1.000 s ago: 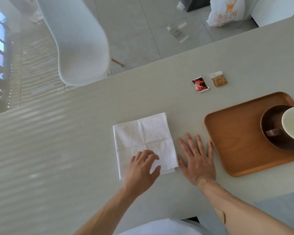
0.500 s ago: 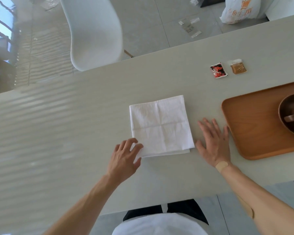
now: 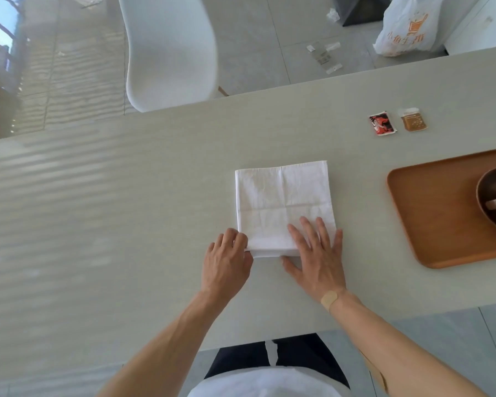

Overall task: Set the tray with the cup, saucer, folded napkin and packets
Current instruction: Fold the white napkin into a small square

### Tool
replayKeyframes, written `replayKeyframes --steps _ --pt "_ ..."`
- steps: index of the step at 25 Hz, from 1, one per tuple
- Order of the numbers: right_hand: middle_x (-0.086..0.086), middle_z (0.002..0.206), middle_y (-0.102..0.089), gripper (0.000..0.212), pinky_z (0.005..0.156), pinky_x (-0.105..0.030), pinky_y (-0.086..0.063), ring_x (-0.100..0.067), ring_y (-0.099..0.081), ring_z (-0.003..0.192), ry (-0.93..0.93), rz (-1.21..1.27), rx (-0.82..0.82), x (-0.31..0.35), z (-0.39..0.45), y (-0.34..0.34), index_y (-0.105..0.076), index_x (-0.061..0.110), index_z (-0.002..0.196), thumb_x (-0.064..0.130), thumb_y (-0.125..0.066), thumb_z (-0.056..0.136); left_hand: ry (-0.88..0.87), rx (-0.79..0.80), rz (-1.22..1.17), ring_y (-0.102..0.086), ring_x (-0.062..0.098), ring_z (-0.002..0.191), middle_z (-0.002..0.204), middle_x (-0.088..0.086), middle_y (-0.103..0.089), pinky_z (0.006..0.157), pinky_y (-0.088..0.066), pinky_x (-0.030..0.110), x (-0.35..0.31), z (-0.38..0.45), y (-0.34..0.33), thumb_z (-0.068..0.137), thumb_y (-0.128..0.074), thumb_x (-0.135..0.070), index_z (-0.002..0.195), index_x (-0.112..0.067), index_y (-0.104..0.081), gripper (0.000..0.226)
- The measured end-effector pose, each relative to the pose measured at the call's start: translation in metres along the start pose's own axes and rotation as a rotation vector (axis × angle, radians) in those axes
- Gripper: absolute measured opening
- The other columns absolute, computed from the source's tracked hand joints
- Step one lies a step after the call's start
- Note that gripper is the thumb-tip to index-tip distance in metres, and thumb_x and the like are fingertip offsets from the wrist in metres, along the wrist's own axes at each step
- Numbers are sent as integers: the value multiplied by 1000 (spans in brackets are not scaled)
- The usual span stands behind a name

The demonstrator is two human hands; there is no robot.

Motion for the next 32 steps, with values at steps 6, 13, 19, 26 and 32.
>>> replayKeyframes --steps 6,13,19,26,32 --pt "-2 163 -16 60 116 -66 -1 -27 -6 151 -41 53 -50 -15 -12 -2 -23 32 151 53 -31 95 128 -15 -36 -43 24 76 86 1 -52 65 -37 36 35 -20 -6 84 -64 -16 81 -14 -49 15" --pt "-1 132 -63 33 110 -67 -25 -29 -49 131 110 58 -430 -7 -16 31 -67 20 119 13 -49 93 112 17 53 -42 25 74 85 3 -51 65 -39 39 40 -17 -9 83 -60 -17 81 -13 -49 12" --pt "1 140 -57 40 109 -64 -31 -32 -47 134 101 -23 -384 -1 -23 15 -61 25 131 13 -47 95 -79 10 180 -47 25 75 89 4 -53 68 -40 37 39 -19 -16 83 -49 -23 85 -13 -55 12" --pt "-10 138 -54 76 102 -53 -41 -34 -49 125 -112 150 -249 -41 -6 32 -53 19 137 -6 -69 67 -145 6 117 -46 23 85 96 0 -50 81 -38 36 49 -6 -9 77 -62 -44 90 -17 -57 30" --pt "2 104 -70 56 81 -41 -54 -26 -64 96 -400 580 -262 -80 36 61 -62 22 125 -7 -45 80 -247 -52 26 -48 29 111 128 6 -51 98 -34 42 6 45 -7 91 -48 -47 116 -21 -58 37"
Point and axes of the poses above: each hand's wrist, its own z-axis towards the middle knuckle, its own y-axis out of the back of the hand, x = y × z, the point moved 10 cm from there along z, towards the middle knuckle
